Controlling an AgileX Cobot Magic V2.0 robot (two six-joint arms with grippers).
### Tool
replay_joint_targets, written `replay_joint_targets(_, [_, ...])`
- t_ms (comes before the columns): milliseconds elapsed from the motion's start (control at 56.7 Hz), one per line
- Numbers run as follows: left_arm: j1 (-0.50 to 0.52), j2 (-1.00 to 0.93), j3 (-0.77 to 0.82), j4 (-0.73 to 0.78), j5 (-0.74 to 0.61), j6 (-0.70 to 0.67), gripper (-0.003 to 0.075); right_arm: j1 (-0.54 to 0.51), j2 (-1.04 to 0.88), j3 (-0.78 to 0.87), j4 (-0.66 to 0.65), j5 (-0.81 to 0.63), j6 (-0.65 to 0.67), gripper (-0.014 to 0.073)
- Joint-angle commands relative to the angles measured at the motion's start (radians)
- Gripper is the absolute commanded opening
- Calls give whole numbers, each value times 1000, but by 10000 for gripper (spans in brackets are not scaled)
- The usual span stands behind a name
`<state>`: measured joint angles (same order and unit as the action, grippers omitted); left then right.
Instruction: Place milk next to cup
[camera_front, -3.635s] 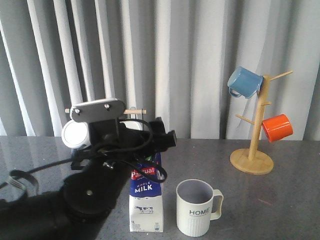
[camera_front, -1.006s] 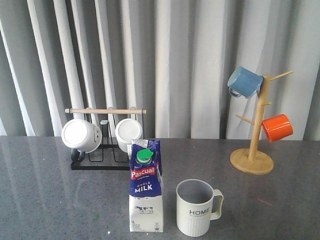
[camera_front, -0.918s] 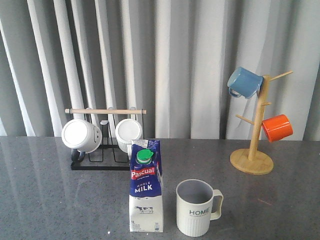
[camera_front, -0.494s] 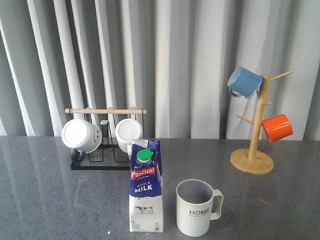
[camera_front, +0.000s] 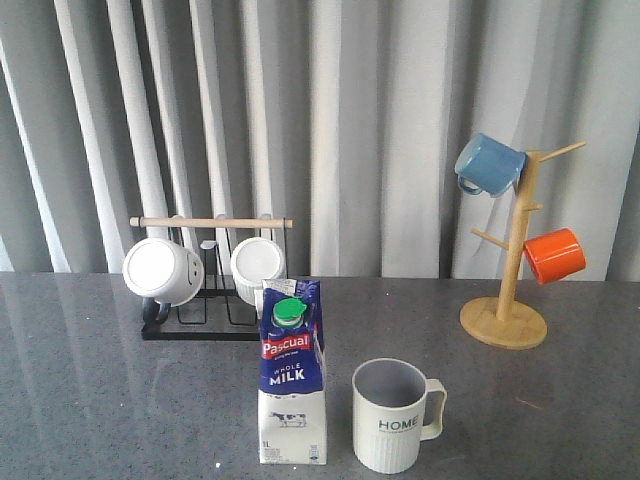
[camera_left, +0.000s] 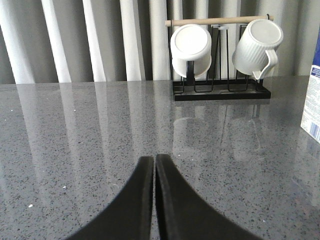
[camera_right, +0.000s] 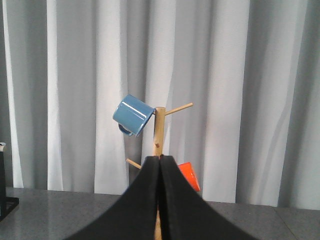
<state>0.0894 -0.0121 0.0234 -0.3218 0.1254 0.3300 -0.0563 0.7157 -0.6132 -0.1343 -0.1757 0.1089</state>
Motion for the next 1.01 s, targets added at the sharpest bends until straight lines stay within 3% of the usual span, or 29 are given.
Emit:
replay_joint_targets(0, [3, -12, -28, -6, -86, -12, -6, -7, -3, -26, -4, -71, -2, -8])
replay_joint_targets(106, [5, -12, -28, 27, -91, -22, -6, -7, -3, -26, -4, -71, -2, -8])
replay_joint_targets(282, [5, -12, -25, 344, -105, -342, -6, -7, -3, -26, -4, -71, -2, -8])
replay_joint_targets(353, [5, -12, -26, 382, -108, -396, -6, -7, -3, -26, -4, -71, -2, -8])
replay_joint_targets(582, [5, -12, -19, 280, -104, -276, -6, -7, -3, -26, -4, -71, -2, -8])
replay_joint_targets(988, [5, -12, -27, 280, -104, -274, -6, -7, -3, -26, -4, -71, -2, -8])
